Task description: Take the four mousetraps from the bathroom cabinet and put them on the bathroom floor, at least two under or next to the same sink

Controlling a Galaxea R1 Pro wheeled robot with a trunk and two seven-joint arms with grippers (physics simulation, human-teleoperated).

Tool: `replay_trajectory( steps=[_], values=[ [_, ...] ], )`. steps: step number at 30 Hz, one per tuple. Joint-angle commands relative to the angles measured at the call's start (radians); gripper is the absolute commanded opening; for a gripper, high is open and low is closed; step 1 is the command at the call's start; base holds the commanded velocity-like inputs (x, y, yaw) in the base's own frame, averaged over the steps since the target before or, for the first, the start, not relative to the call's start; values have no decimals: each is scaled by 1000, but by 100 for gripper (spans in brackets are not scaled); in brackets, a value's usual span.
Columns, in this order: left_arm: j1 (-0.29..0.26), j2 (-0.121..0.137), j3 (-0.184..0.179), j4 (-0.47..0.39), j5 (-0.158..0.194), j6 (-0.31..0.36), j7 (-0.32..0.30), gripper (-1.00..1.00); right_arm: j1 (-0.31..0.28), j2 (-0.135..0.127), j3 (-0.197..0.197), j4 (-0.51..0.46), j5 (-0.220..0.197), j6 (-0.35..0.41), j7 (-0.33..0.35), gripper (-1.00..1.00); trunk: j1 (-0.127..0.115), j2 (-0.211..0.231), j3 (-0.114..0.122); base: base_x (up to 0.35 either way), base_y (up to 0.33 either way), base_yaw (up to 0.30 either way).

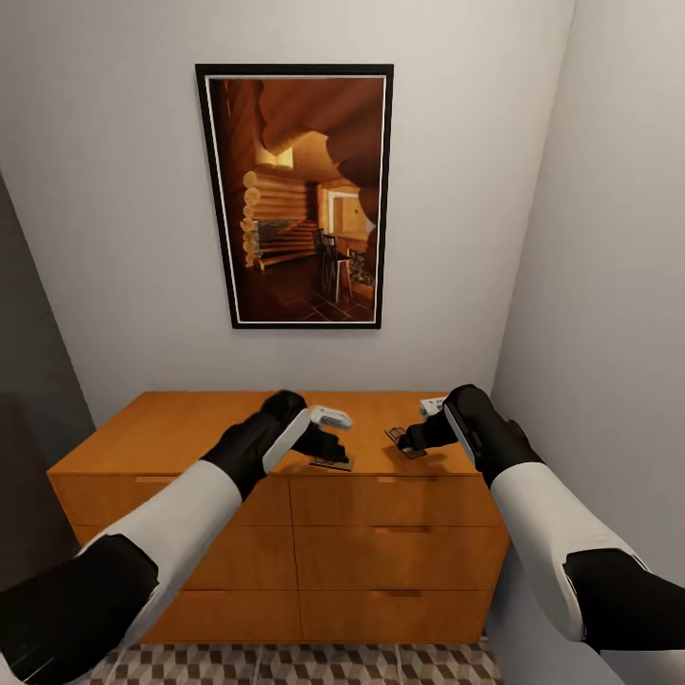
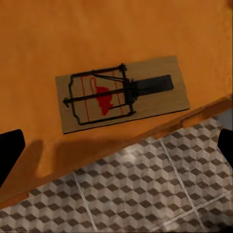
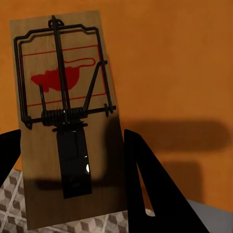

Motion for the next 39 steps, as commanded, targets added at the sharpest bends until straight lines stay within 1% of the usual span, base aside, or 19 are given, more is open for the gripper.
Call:
replay_trajectory(
  steps=[1,3,7,9,10,12,13,14,15,17,18,19,22,24,29,31,34,36,39],
  values=[
    [-2,5,-23,0,5,3,-41,100,-1,0,1,-1,7,3,5,-100,0,-1,-1,0,0,0],
    [-1,17,-43,1,-5,2,-112,100,-1,0,1,1,7,3,5,-100,0,-1,-1,0,0,0],
    [-1,54,-65,-6,-67,2,-253,100,-1,-1,1,3,8,3,4,-100,0,-1,-1,0,0,0],
    [-1,74,-70,-11,-139,2,-364,100,-1,-1,2,4,6,3,4,-100,0,-1,-1,0,0,0],
    [-1,79,-71,-12,-160,2,-395,100,-1,-1,2,4,6,3,4,-100,0,-1,-1,0,0,0],
    [-1,96,-73,-14,-261,1,-526,100,-1,0,2,4,5,3,4,-100,0,-1,-1,0,0,0],
    [-1,99,-73,-14,-288,0,-561,100,-1,1,2,4,5,3,4,-100,0,-1,-1,0,0,0],
    [-1,106,-72,-15,-342,-1,-632,100,-1,1,2,4,5,3,5,-100,0,-1,-1,0,0,0],
    [-1,109,-72,-15,-368,-1,-666,100,-1,1,2,4,5,3,5,-100,0,-1,-1,0,0,0],
    [-1,116,-69,-16,-463,-3,-776,100,-1,1,2,4,5,3,5,-100,0,-1,-1,0,0,0],
    [-1,117,-68,-17,-485,-3,-793,100,-1,1,3,4,5,3,5,-100,0,-1,-1,0,0,0],
    [-1,119,-66,-20,-526,-3,-818,100,-1,0,3,4,5,3,5,-100,0,-1,-1,0,0,0],
    [-1,120,-62,-31,-583,-3,-844,100,-1,0,3,4,5,3,5,-100,0,-1,-1,0,0,0],
    [-1,119,-58,-37,-604,-3,-853,100,-1,1,3,4,5,3,5,-100,0,-1,-1,0,0,0],
    [-1,119,-29,-53,-620,-2,-859,100,-1,0,3,4,5,3,5,-100,0,-1,-1,0,0,0],
    [-1,120,11,-68,-623,-2,-860,100,-1,0,3,4,5,3,5,-100,0,-1,-1,0,0,0],
    [-1,123,103,-93,-627,0,-861,100,-1,0,3,4,5,3,4,-100,0,-1,-1,0,0,0],
    [-1,124,146,-103,-629,0,-861,100,-1,0,3,4,5,3,4,-100,0,-1,-1,0,0,0],
    [-1,123,178,-111,-633,0,-861,100,-1,0,3,4,5,3,4,-100,0,-1,-1,0,0,0]
  ],
)
